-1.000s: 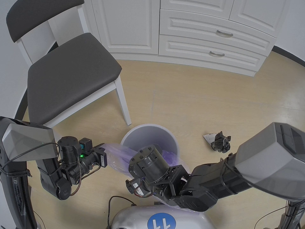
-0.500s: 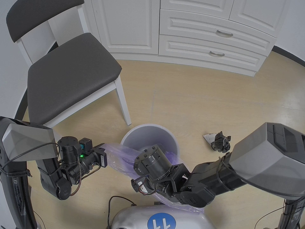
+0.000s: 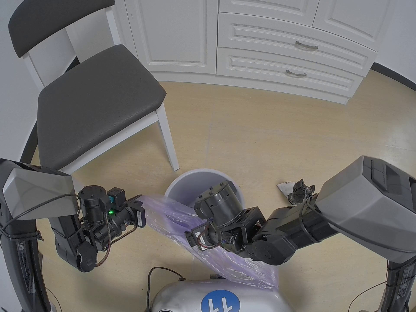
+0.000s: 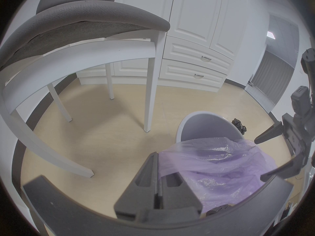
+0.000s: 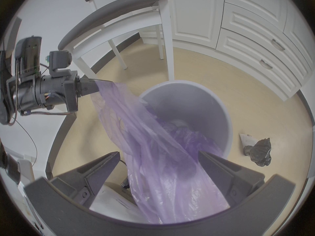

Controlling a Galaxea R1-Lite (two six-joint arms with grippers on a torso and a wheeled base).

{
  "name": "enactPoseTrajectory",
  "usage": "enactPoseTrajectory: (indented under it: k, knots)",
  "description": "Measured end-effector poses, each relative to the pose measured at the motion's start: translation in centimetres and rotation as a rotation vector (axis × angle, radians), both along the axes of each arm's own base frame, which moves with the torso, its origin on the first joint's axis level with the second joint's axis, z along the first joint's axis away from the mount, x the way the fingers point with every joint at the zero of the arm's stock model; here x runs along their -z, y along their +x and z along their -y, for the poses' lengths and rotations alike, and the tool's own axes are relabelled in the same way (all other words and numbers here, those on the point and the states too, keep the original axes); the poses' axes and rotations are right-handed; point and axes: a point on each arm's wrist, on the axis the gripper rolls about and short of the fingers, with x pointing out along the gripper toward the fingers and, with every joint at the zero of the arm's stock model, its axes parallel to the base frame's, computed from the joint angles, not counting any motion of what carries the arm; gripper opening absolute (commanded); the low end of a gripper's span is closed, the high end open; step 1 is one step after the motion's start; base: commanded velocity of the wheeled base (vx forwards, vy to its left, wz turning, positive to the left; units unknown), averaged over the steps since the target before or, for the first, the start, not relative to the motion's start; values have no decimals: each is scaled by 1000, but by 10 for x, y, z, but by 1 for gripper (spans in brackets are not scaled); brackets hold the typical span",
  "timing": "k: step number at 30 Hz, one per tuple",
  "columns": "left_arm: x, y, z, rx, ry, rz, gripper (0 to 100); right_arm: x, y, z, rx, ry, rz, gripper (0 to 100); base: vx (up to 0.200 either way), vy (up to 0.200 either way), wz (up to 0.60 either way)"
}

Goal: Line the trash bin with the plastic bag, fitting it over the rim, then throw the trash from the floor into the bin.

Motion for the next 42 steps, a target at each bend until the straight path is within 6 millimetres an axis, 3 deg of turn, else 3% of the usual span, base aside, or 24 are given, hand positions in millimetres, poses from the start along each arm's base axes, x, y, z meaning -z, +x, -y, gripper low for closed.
enactPoseTrajectory:
  k: [3, 4, 24, 42]
  knots:
    - [0, 0, 0, 1, 0, 0, 0, 1, 3, 3, 13, 6, -6, 100, 0, 0, 0]
    - [0, 0, 0, 1, 0, 0, 100, 1, 3, 2, 13, 6, -6, 100, 0, 0, 0]
    - [0, -1, 0, 1, 1, -3, 100, 3, 8, 15, 41, -15, -13, 100, 0, 0, 0]
    - [0, -1, 0, -1, 1, -2, 100, 29, 5, 14, 36, -78, -51, 100, 0, 0, 0]
